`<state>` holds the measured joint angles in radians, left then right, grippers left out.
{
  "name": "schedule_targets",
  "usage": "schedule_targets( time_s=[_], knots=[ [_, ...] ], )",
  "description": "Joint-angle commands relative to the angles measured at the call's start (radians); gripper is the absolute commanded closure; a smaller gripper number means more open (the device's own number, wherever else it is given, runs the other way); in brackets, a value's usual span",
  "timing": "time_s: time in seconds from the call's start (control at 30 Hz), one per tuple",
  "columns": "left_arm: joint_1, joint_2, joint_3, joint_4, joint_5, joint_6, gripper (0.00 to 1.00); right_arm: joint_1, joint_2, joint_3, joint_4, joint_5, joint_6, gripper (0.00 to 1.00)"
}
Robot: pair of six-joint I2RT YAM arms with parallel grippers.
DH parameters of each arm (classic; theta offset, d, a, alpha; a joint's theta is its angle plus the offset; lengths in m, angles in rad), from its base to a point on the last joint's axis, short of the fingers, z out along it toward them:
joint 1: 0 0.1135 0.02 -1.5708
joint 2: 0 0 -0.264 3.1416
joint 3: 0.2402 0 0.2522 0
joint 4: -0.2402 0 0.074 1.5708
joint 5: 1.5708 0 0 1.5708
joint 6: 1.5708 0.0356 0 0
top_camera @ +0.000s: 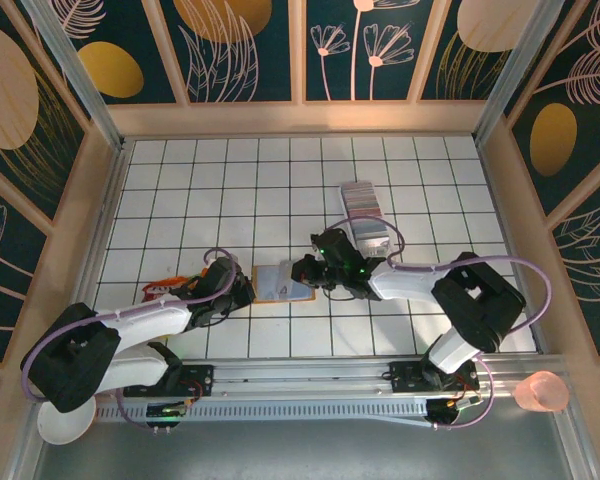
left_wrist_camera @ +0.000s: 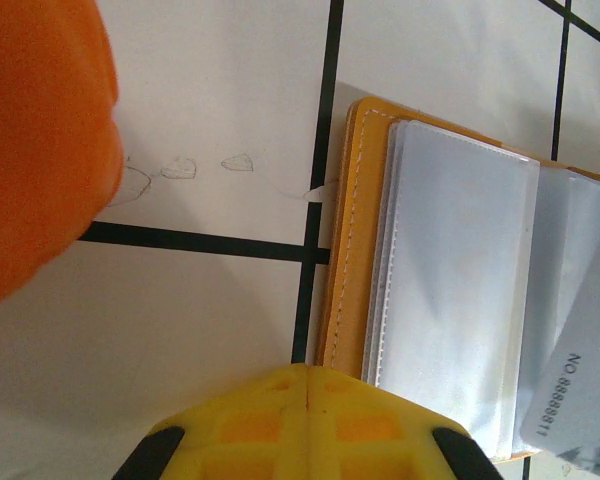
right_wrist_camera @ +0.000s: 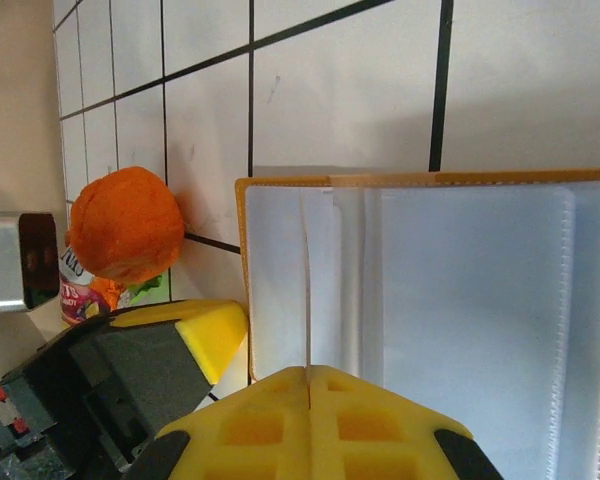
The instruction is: Put the credit cards into the card holder
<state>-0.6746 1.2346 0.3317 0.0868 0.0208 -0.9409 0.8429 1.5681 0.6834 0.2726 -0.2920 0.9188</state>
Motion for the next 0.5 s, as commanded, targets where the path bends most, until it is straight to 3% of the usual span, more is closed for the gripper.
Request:
schedule_targets(
  time_s=[0.0, 0.47],
  knots=[
    [-0.002, -0.006, -0.011, 0.011, 0.010, -0.001, 0.95, -0.014, -0.030, -0.023, -0.039, 0.036, -0.022, 1.00],
    [-0.003, 0.003, -0.005, 0.013, 0.012, 0.003, 0.95, -0.018, 0.027, -0.028, 0.027, -0.009, -0.005, 1.00]
  ],
)
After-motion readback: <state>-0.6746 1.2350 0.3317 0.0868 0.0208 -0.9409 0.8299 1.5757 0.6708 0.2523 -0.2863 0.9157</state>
